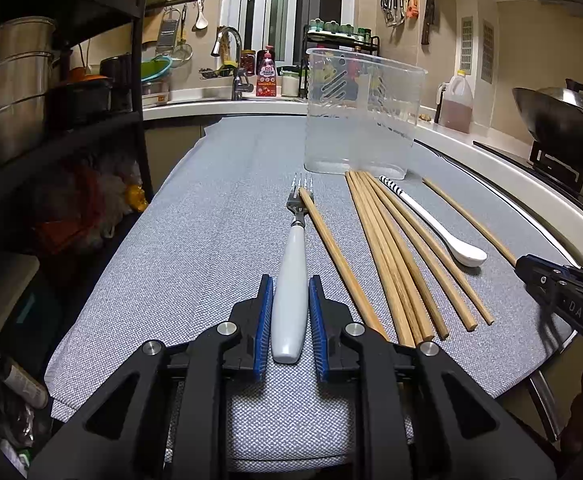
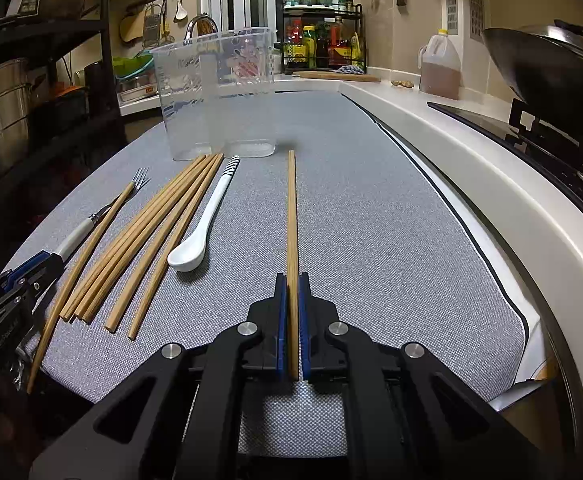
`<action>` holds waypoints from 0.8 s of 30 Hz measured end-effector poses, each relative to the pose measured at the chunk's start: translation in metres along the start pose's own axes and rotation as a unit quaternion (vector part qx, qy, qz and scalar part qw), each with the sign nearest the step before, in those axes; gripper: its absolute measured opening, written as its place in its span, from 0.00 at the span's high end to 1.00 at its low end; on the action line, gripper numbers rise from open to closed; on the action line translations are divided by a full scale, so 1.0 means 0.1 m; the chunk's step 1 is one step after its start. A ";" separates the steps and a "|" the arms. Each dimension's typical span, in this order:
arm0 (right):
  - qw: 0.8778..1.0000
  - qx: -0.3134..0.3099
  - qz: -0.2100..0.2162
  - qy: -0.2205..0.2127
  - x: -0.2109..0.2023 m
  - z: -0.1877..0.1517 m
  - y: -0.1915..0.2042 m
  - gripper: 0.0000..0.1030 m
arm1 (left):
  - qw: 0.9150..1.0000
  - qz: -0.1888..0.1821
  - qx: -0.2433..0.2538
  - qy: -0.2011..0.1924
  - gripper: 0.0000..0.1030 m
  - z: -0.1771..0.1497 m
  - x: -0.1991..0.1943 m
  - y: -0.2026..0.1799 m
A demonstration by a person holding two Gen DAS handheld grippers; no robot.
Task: Organize utensils
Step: 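Lift the fork with the left tool while the right tool carries the chopstick to the container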
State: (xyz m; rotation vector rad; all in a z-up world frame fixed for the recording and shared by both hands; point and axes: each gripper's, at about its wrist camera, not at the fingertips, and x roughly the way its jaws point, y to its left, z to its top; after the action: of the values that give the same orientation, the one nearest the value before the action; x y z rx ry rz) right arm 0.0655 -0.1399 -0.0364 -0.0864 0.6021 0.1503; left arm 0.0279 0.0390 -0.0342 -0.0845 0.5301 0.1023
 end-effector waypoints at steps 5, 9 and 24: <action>1.000 0.001 0.001 -0.009 -0.10 0.06 -0.02 0.94 | 1.000 -0.002 -0.006 -0.005 0.83 0.04 -0.06 0.03; 1.000 -0.004 0.000 -0.027 -0.25 0.16 -0.01 0.94 | 1.000 -0.003 -0.007 -0.017 0.83 0.10 -0.15 0.03; 0.995 -0.012 0.009 -0.098 -0.75 0.88 0.00 0.94 | 0.998 -0.006 -0.006 -0.069 0.83 0.78 -0.39 0.20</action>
State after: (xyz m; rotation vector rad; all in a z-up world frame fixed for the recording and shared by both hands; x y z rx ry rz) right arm 0.0538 -0.1374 0.0783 -0.0889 0.4062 0.1805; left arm 0.0312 0.0639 0.0514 -0.0926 0.3916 0.0988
